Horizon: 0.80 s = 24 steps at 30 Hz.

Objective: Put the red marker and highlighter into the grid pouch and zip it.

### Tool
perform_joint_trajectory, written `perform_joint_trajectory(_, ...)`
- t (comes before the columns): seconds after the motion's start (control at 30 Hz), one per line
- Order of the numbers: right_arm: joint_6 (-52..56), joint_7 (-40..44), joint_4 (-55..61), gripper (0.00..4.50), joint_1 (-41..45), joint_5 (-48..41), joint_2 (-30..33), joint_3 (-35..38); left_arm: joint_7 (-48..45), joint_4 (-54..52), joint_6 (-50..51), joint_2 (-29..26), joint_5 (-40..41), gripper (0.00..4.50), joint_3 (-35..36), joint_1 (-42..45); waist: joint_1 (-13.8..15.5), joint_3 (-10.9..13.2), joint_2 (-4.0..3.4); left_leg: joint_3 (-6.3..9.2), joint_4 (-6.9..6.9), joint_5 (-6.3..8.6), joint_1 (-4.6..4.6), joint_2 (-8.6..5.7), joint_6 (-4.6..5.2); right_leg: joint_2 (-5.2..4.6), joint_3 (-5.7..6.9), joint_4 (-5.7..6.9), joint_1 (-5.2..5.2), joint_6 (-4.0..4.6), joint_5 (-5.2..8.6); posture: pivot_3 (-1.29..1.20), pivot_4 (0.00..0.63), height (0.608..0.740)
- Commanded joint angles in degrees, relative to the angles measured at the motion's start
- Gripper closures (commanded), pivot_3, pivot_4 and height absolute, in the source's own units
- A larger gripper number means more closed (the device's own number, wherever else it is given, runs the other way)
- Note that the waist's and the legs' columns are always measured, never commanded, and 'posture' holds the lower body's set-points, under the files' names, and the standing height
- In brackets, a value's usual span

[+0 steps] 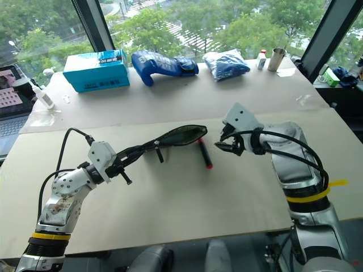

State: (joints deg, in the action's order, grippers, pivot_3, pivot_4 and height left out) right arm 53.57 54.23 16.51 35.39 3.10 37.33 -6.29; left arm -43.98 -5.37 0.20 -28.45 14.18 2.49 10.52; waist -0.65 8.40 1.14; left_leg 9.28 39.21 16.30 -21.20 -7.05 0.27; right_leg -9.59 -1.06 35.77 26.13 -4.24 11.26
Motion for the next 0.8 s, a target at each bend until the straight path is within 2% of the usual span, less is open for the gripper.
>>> perform_joint_trajectory(0.03, 10.63, -4.21, 6.43, 0.9, 0.44, -2.37, -3.07, -0.34, -0.06, 0.43, -0.91, -1.0, 0.4, 4.5, 1.4, 0.91, 0.03, 0.0, 0.0, -0.01, 0.02, 0.0, 0.0, 0.0, 0.0, 0.0, 0.01, 0.0, 0.0, 0.0, 0.0, 0.0, 0.15, 0.74)
perform_joint_trajectory(0.33, 17.78, -14.77, 5.3, 0.9, 1.19, -2.46, -8.86, -6.23, 0.53, 1.39, -1.84, -0.56, -0.42, 4.5, 0.95, 1.76, -0.06, 0.0, 0.0, -0.01, 0.03, -0.01, 0.01, -0.01, -0.02, 0.0, 0.01, 0.01, 0.01, -0.01, -0.01, 0.0, 0.15, 0.74)
perform_joint_trajectory(0.67, 14.0, -21.9, -3.89, 0.9, 0.47, -1.87, -10.81, -10.09, 1.29, 0.12, -2.24, -0.52, -0.91, 4.5, 0.7, 0.2, -0.14, 0.0, 0.0, -0.02, 0.03, -0.01, 0.02, 0.0, -0.02, 0.01, 0.01, 0.02, 0.01, 0.0, -0.01, 0.0, 0.15, 0.74)
perform_joint_trajectory(0.8, 12.62, -22.91, -5.82, 1.86, -1.12, -2.76, -11.66, -9.01, 1.26, -0.13, -2.29, -0.75, -0.94, 4.5, 0.8, 0.04, -0.2, -0.01, -0.01, -0.03, 0.03, -0.01, 0.04, 0.0, -0.02, 0.02, 0.01, 0.02, -0.01, 0.0, -0.01, 0.0, 0.15, 0.74)
